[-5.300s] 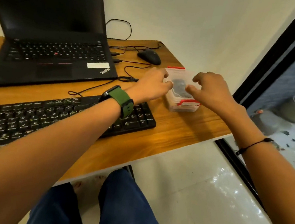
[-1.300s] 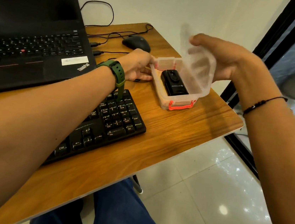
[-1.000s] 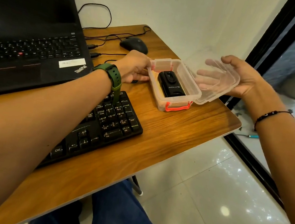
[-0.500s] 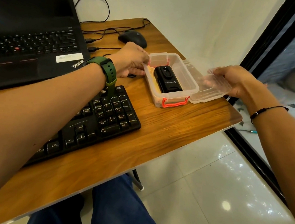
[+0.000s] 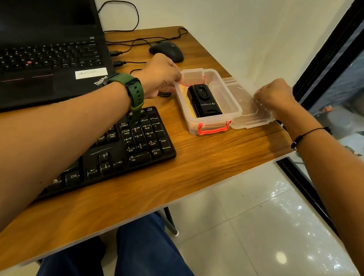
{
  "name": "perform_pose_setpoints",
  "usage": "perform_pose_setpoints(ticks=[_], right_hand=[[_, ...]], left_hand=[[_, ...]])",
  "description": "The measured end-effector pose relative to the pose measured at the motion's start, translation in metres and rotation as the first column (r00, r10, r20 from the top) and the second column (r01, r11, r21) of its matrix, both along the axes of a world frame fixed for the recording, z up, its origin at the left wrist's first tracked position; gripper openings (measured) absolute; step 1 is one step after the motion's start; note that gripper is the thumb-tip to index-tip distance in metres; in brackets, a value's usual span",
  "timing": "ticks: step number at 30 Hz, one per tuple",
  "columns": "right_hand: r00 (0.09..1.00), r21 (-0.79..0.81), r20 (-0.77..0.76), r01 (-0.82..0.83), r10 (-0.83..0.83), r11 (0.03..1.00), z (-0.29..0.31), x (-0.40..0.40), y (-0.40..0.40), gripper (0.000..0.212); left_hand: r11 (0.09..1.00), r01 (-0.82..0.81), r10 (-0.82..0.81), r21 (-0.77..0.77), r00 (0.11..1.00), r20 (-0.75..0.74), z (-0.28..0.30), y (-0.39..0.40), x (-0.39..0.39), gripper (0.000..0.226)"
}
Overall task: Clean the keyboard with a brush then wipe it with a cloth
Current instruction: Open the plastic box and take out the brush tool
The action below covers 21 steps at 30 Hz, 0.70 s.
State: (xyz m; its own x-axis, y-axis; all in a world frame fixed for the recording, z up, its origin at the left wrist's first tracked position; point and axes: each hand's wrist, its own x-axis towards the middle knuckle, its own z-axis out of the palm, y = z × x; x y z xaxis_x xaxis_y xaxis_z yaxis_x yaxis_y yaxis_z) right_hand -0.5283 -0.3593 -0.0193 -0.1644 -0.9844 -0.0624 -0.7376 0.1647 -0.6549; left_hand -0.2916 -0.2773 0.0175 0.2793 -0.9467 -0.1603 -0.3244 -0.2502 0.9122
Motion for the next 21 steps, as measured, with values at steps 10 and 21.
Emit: perform_pose_setpoints(ticks=[10, 21], right_hand=[[0.968, -0.088, -0.239, -0.099, 0.075, 0.991, 0.013, 0.010, 0.013, 0.029], [0.829, -0.116, -0.249, -0.539, 0.501, 0.834, 0.082, 0.089, 0.078, 0.021]], left_hand=[[0.999, 0.013, -0.009, -0.030, 0.991, 0.133, 0.002, 0.000, 0.000, 0.016], [0.996, -0.019, 0.033, -0.082, 0.984, 0.174, 0.022, 0.003, 0.001, 0.013]])
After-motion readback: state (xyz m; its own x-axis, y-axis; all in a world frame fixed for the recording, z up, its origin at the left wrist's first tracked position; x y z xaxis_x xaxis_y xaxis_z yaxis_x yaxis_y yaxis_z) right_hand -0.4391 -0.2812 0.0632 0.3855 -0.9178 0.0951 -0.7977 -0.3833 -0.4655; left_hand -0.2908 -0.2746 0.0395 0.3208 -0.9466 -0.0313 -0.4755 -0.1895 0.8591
